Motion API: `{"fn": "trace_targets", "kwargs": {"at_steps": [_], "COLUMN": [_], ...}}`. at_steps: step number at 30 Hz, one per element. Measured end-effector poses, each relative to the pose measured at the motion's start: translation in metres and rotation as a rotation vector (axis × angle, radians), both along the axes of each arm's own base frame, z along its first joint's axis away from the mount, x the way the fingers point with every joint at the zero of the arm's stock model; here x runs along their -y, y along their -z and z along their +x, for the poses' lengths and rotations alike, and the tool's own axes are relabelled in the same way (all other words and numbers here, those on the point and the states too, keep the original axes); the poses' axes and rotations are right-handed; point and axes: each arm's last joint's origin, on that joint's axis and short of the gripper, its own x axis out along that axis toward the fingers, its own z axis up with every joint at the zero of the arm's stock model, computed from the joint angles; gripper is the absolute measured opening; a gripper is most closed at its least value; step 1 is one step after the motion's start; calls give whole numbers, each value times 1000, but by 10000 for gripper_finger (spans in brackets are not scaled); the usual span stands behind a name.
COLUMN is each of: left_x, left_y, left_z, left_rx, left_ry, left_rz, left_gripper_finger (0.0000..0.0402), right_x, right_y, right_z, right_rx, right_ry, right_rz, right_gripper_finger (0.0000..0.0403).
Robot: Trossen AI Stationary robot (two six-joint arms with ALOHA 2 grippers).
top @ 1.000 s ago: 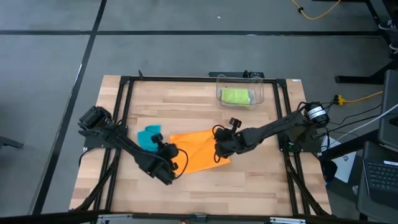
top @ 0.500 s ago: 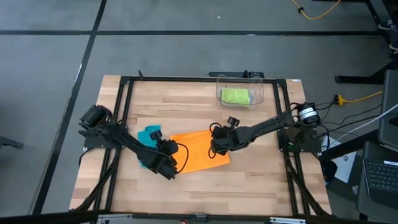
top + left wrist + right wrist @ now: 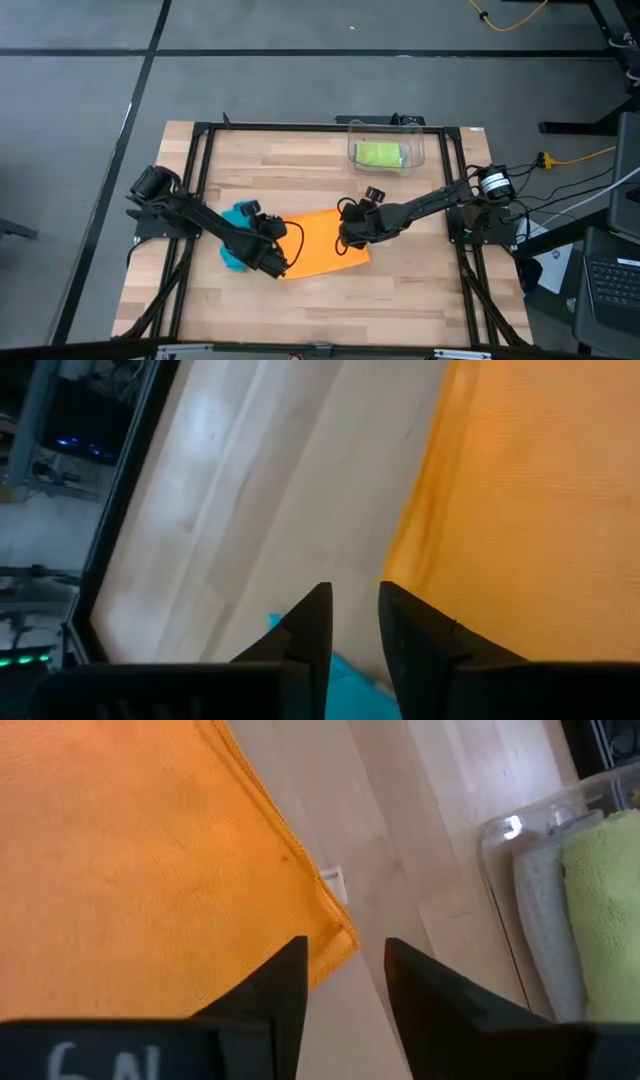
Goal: Fold microfiber towels
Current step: Fold the orange microfiber
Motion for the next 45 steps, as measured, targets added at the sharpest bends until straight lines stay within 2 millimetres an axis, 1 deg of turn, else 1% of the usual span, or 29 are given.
{"fn": "trace_targets", "kwargs": {"at_steps": [3,5,8,11,14,17,20,22,26,30,34,38,41,45], "left_x": [-1,3,10,18,28,44,61,71,87,98,100,100,100,100], "left_y": [-9,-17,-29,-41,-49,-49,-45,-42,-35,-29,-28,-28,-28,-28], "left_z": [-3,-6,-13,-21,-27,-29,-29,-29,-31,-30,-30,-30,-30,-30], "left_rx": [25,62,142,229,304,344,383,389,404,439,438,439,439,439], "left_ry": [2,10,8,-5,-37,-36,14,51,97,119,132,132,132,132], "left_rz": [-18,-49,-106,-169,-294,-415,-466,-483,-510,-513,-517,-516,-517,-517], "left_gripper_finger": [77,75,75,74,74,74,74,74,74,74,74,74,74,74], "right_x": [-2,-4,-11,-18,-22,-27,-36,-44,-55,-65,-72,-74,-77,-78], "right_y": [-6,-14,-27,-37,-43,-44,-43,-42,-34,-19,-4,12,26,41], "right_z": [0,1,4,6,9,11,10,8,3,1,1,-3,-14,-29], "right_rx": [-31,-41,-57,-69,-51,14,21,19,37,115,255,340,319,239], "right_ry": [5,25,27,-15,-44,9,24,7,-19,8,39,22,1,-42], "right_rz": [25,67,116,122,125,184,281,301,290,344,382,436,446,434], "right_gripper_finger": [136,131,122,115,112,111,111,111,111,111,111,111,111,111]}}
